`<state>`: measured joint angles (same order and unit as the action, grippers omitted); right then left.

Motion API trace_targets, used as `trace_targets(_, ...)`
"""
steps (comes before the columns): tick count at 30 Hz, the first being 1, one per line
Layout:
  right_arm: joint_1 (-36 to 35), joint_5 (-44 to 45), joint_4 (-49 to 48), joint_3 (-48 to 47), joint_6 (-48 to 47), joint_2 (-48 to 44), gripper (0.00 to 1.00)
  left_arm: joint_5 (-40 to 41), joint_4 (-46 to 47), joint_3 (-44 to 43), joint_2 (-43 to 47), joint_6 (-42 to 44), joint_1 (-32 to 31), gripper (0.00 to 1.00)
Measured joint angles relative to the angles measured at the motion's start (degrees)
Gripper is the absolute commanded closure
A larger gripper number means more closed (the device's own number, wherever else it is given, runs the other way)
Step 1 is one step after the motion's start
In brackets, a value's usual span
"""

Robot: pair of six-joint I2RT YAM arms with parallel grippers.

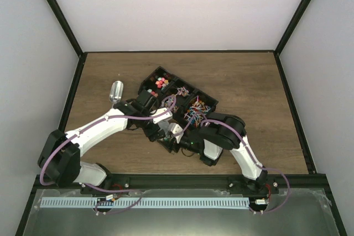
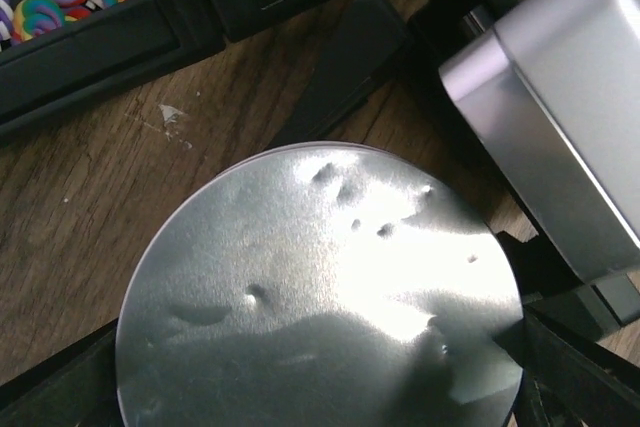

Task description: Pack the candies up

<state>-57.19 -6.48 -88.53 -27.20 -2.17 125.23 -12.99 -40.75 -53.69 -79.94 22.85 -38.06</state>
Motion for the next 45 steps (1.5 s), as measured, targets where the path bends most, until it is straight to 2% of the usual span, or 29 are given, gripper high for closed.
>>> trace_targets(5,0.22,-2.99,-0.04,0.44,-0.2,-0.02,0.4,-0.83,-3.28,-0.66,0.02,7.17,0.28,0.12)
trace_targets(15,0.37,-17.03,-0.07,1.7,-1.01,-0.26,0.43,-1.16,-15.98,-2.62,-0.96,40.04,0.28,0.08)
trace_targets(19,0.37,-17.99,-0.09,1.99,-1.25,-0.37,0.43,-1.36,-18.36,-5.2,-4.24,45.11,0.37,0.0)
trace_targets(25,0.37,-15.96,-0.09,2.29,-0.5,-0.7,0.43,-4.11,-19.41,-6.86,-3.02,40.22,3.23,0.0)
trace_targets(31,-0.02,-12.31,-0.07,1.77,-0.57,-0.63,0.43,-8.79,-12.63,-3.56,4.31,26.29,3.04,0.0)
trace_targets(35,-0.07,-11.02,-0.07,1.51,-0.48,-0.52,0.42,-9.4,-7.93,-2.47,3.72,18.45,2.4,0.0)
trace_targets(45,-0.07,-9.92,-0.09,1.36,-0.33,-0.37,0.42,-8.41,-4.28,0.09,2.84,12.96,0.59,0.0)
